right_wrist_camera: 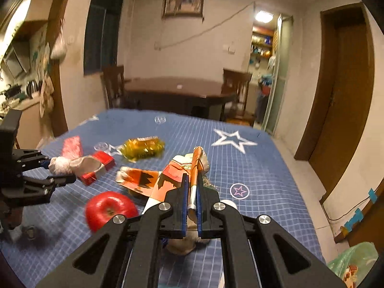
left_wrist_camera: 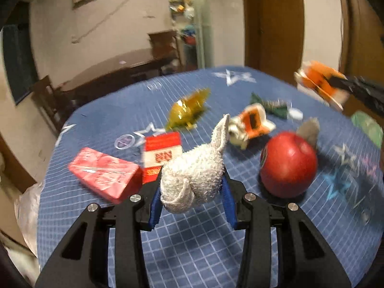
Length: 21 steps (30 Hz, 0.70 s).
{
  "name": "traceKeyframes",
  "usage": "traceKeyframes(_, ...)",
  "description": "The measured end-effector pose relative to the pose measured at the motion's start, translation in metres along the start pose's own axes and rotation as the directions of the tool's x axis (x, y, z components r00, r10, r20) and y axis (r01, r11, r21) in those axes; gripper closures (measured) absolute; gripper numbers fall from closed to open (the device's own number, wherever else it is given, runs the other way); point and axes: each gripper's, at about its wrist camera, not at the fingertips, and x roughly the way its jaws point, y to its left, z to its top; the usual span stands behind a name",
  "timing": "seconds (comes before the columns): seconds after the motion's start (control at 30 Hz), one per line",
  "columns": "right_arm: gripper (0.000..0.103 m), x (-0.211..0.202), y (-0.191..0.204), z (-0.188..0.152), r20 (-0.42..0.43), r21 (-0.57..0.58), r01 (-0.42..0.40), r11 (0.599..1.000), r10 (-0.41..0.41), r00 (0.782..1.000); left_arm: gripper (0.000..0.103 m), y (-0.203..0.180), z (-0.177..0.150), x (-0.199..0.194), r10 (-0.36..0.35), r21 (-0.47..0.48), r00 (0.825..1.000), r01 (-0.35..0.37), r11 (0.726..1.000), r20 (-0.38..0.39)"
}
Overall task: Collect trash
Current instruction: 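Carry the towel in the left tool and paper wrapper in the right tool to the bin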
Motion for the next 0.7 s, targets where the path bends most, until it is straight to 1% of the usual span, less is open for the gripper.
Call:
traceKeyframes(0.1,0.097,-0.033,0.004,-0.007,0.046,-0.001,0.015,1.000,-0.015,0.999,0.063,-0.007,0.002,-0.022,0.004,-0.030,0.999,-0.002,1.000,0.049)
traceKeyframes(0.2,0.097,-0.062,0.005,-0.018,0.072,0.002,0.040,0.999,-0.040,0.997,0.063,-0.031,0.008,-0.044,-0.004,-0.079,0.996,0.011,0.997,0.093)
traceKeyframes(0.23,0.097,-0.072,0.004,-0.022,0.079,0.004,0.054,0.999,-0.054,0.995,0.063,-0.035,0.011,-0.047,-0.005,-0.088,0.995,0.015,0.996,0.103)
traceKeyframes(0.37,0.097,-0.109,-0.003,-0.036,0.101,0.010,0.110,0.994,-0.110,0.989,0.063,-0.073,0.018,-0.062,-0.024,-0.128,0.989,0.043,0.991,0.145)
traceKeyframes(0.5,0.097,-0.143,-0.017,-0.044,0.123,0.012,0.171,0.985,-0.171,0.978,0.063,-0.125,0.028,-0.069,-0.069,-0.115,0.982,0.090,0.989,0.177)
traceKeyframes(0.7,0.097,-0.191,-0.060,-0.054,0.140,0.061,0.245,0.968,-0.251,0.958,0.063,-0.181,0.042,-0.063,-0.143,-0.093,0.974,0.161,0.983,0.174)
